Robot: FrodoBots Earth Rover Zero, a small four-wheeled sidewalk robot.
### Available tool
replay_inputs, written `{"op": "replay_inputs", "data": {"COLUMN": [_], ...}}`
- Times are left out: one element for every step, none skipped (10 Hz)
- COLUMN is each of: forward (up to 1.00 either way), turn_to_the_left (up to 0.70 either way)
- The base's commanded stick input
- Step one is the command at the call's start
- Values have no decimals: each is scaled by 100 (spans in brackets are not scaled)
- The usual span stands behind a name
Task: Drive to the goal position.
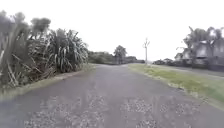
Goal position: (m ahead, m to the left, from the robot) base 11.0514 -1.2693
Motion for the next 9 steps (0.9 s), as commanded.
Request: {"op": "replay_inputs", "data": {"forward": [100,100,100,100,100,100,100,100,100], "turn_to_the_left": [0,0,0,0,0,0,0,0,0]}}
